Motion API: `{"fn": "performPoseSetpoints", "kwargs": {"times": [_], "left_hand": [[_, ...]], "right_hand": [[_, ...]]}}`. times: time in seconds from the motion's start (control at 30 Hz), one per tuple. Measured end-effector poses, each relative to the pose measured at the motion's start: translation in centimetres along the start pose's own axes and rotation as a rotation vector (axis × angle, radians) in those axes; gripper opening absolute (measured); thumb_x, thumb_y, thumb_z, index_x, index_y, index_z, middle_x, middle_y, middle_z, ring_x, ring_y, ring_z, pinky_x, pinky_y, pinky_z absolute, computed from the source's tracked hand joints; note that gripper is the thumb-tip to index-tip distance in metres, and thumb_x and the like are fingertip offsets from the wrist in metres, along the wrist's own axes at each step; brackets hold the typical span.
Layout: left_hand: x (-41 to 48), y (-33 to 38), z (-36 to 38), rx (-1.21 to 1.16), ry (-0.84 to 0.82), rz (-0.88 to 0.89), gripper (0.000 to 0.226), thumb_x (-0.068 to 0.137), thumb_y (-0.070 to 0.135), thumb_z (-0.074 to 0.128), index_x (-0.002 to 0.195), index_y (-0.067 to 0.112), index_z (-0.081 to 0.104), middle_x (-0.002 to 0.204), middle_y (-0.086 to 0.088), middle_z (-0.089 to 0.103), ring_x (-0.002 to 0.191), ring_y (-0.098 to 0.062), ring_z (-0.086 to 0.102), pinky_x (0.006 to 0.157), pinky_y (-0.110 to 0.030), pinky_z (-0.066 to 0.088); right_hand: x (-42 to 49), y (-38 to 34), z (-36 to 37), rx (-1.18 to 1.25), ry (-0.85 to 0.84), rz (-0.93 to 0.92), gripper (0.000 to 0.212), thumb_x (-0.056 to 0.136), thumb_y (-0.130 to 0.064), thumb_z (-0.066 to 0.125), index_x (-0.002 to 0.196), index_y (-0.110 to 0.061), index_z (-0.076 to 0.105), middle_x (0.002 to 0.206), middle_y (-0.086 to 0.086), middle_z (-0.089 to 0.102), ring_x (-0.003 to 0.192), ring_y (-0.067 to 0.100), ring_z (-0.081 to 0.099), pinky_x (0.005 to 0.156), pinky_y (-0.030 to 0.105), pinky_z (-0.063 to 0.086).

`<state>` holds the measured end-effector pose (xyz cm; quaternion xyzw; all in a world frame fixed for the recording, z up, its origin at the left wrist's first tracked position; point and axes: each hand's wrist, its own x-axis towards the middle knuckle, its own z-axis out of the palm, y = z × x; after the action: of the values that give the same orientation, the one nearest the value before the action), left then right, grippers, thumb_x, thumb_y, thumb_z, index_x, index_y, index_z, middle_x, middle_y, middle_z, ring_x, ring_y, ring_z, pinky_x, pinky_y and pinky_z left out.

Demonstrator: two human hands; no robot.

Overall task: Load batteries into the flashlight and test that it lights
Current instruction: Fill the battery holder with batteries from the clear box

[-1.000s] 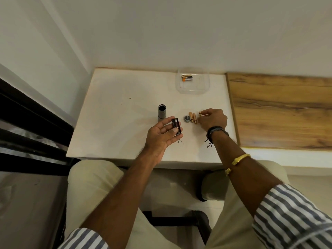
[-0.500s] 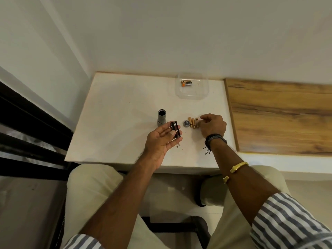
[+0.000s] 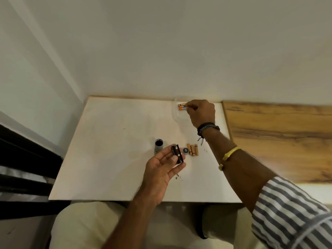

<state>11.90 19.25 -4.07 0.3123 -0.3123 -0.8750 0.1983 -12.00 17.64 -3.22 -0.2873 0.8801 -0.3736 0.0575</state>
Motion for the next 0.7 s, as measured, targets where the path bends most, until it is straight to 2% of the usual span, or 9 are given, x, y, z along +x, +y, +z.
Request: {"fn": "performPoseSetpoints", "kwargs": {"times": [0.23, 0.33, 0.5, 0.6, 0.7], "left_hand": [[1.5, -0.5, 0.1, -0.032, -0.043, -0.022, 0.045, 0.086, 0.007, 0.068, 0.131, 0.008, 0.061, 0.124, -0.016, 0.072, 0.113, -0.032, 0.071, 0.082, -0.035, 0.062], [2.1, -0.4, -0.2, -0.046, -0.046, -0.026, 0.045, 0.087, 0.007, 0.066, 0.131, 0.008, 0.061, 0.124, -0.016, 0.072, 0.113, -0.033, 0.071, 0.081, -0.034, 0.062], [2.5, -0.6, -0.4, -0.051, -0.025, -0.042, 0.042, 0.088, 0.005, 0.065, 0.130, 0.008, 0.062, 0.122, -0.016, 0.073, 0.111, -0.032, 0.072, 0.080, -0.034, 0.062], [2.5, -0.9, -0.7, -0.059, -0.023, -0.051, 0.039, 0.091, 0.003, 0.063, 0.130, 0.008, 0.063, 0.123, -0.016, 0.073, 0.112, -0.032, 0.071, 0.080, -0.033, 0.062], [2.5, -1.0, -0.7, -0.031, -0.005, -0.058, 0.038, 0.092, 0.002, 0.062, 0.130, 0.006, 0.062, 0.123, -0.015, 0.073, 0.113, -0.032, 0.071, 0.080, -0.035, 0.062]], "right_hand": [[5.0, 0.1, 3.3, -0.261, -0.212, -0.002, 0.025, 0.089, -0.010, 0.061, 0.098, -0.023, 0.082, 0.107, 0.009, 0.076, 0.096, 0.033, 0.070, 0.085, 0.039, 0.060], [5.8, 0.4, 3.9, -0.357, -0.234, -0.031, 0.026, 0.092, -0.012, 0.060, 0.099, -0.023, 0.081, 0.110, 0.009, 0.074, 0.098, 0.035, 0.069, 0.086, 0.041, 0.059], [6.3, 1.0, 4.3, -0.472, -0.222, -0.058, 0.018, 0.096, -0.023, 0.059, 0.101, -0.019, 0.077, 0.104, 0.009, 0.073, 0.098, 0.032, 0.068, 0.082, 0.039, 0.059], [6.0, 1.5, 4.0, -0.455, -0.239, -0.066, 0.017, 0.094, -0.018, 0.061, 0.101, -0.022, 0.076, 0.107, 0.006, 0.074, 0.101, 0.030, 0.067, 0.086, 0.040, 0.058], [5.1, 1.5, 3.3, -0.256, -0.230, -0.088, 0.019, 0.090, -0.006, 0.066, 0.096, -0.020, 0.078, 0.103, 0.001, 0.077, 0.100, 0.023, 0.068, 0.088, 0.039, 0.058]]}}
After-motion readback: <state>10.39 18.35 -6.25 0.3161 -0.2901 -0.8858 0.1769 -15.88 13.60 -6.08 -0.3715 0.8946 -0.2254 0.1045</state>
